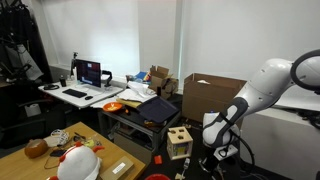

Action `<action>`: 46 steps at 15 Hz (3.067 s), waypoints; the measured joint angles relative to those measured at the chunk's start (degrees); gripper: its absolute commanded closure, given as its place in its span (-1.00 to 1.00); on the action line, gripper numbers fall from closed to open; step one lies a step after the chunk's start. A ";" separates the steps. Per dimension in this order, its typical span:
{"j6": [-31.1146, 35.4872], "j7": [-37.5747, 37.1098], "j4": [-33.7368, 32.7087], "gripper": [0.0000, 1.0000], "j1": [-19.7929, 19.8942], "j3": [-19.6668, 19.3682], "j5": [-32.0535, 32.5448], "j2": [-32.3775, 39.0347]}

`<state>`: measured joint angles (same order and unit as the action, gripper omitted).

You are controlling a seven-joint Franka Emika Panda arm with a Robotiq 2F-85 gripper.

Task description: Pick up the folk from the table and put it in the bowl

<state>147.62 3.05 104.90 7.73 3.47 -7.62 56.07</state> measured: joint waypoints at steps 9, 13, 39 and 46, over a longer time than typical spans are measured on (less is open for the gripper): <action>-8.67 5.62 1.58 0.96 -0.42 -0.69 7.52 -7.77; -13.90 9.21 1.88 0.96 -1.09 -0.69 10.64 -10.35; -30.31 19.62 7.48 0.96 -8.09 3.40 13.71 -13.90; -30.31 19.35 4.83 0.96 -13.09 3.51 17.83 -8.18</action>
<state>117.32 22.40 109.73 -5.36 6.98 10.21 47.89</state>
